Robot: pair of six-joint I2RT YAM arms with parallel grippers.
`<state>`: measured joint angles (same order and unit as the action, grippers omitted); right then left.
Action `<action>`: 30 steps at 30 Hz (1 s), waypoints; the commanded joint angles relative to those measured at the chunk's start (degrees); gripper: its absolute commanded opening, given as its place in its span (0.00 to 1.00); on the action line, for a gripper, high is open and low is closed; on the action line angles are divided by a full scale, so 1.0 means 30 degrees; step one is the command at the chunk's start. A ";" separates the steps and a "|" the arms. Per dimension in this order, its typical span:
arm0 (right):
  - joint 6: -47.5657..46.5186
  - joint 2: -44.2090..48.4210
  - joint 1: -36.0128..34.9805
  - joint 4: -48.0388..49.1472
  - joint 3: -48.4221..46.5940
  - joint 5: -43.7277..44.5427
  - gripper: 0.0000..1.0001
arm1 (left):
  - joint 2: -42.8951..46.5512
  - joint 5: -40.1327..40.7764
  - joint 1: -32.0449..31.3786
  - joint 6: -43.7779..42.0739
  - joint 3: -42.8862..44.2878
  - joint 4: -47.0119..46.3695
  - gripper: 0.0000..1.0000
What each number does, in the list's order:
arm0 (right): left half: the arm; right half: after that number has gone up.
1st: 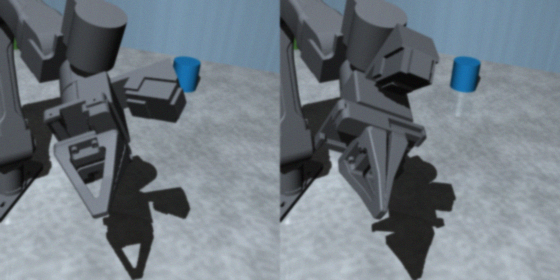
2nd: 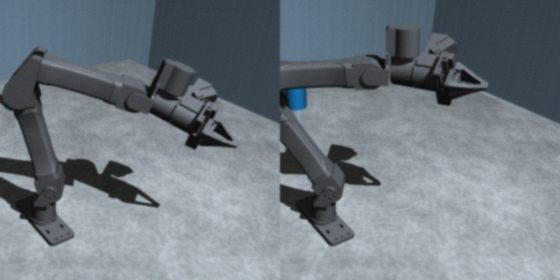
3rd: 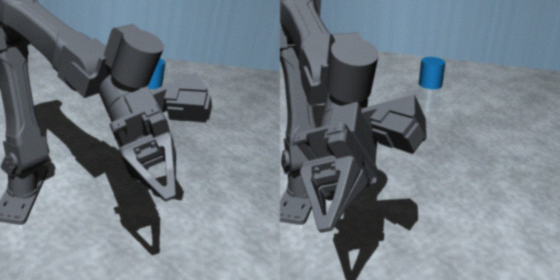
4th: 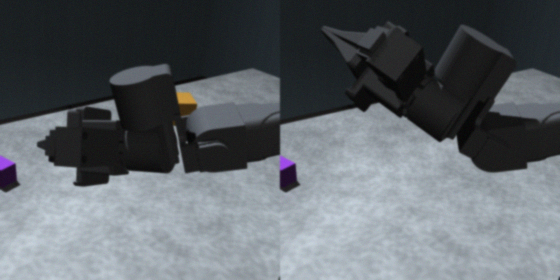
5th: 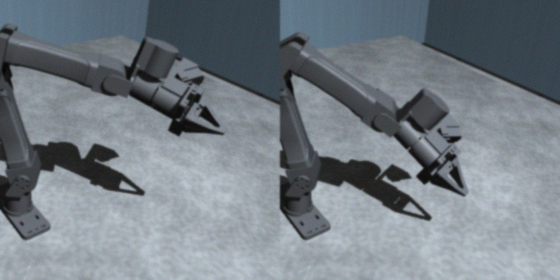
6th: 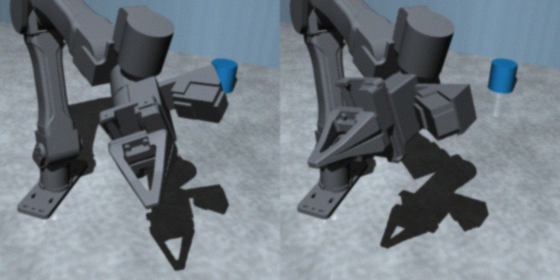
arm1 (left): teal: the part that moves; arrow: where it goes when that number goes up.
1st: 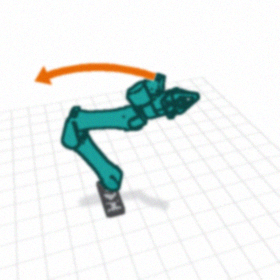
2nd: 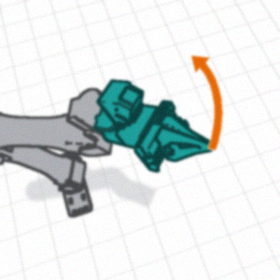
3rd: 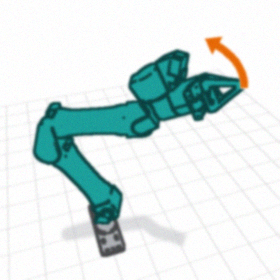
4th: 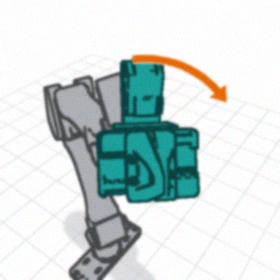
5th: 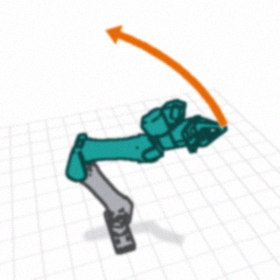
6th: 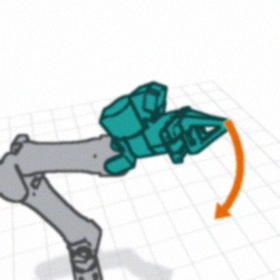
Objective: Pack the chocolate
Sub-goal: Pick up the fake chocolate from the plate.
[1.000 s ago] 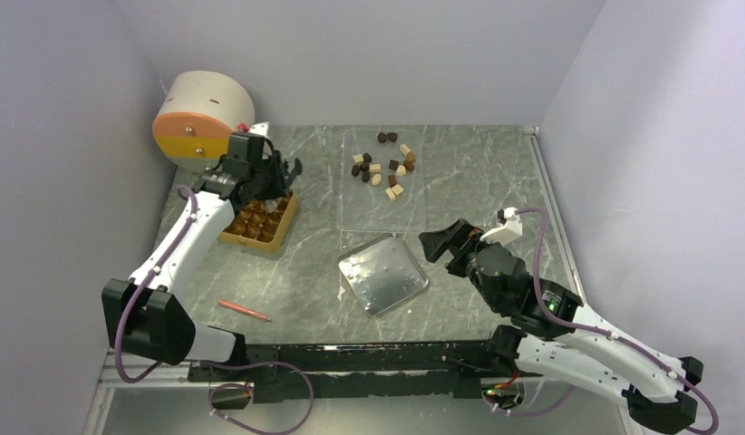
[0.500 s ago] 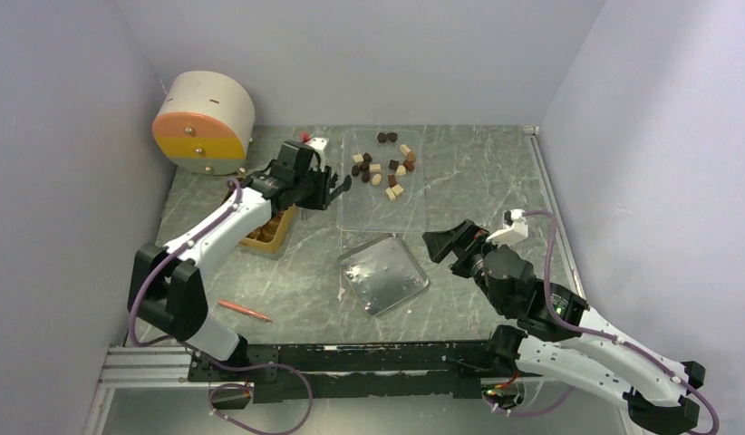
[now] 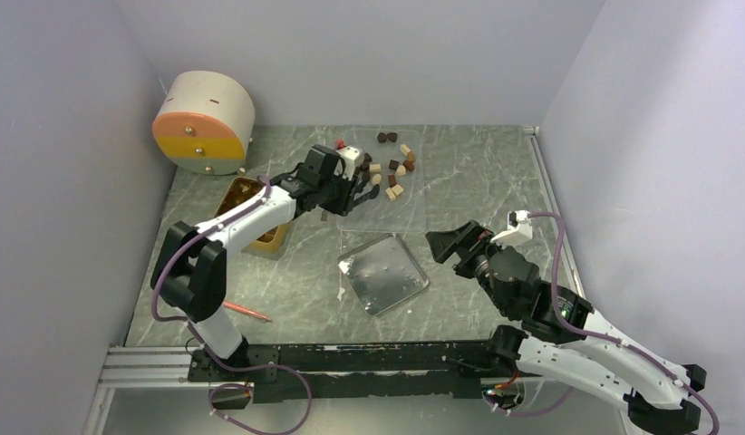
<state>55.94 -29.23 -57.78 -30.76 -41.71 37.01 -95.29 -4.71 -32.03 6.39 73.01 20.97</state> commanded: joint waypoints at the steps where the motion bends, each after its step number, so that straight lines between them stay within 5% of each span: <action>1: -0.0119 0.0181 -0.0003 -0.0232 -0.0634 0.0373 0.97 | -0.0572 -0.0045 -0.0567 -0.1172 0.1391 -0.0999 0.44; 30: 0.0062 0.1100 0.0011 -0.1031 -0.0714 0.1185 0.97 | -0.5229 0.0089 -0.1682 -0.1897 0.4168 -0.1340 0.47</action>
<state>56.03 -26.50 -57.78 -33.52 -41.87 38.83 -110.83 -4.67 -36.71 2.07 82.81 18.92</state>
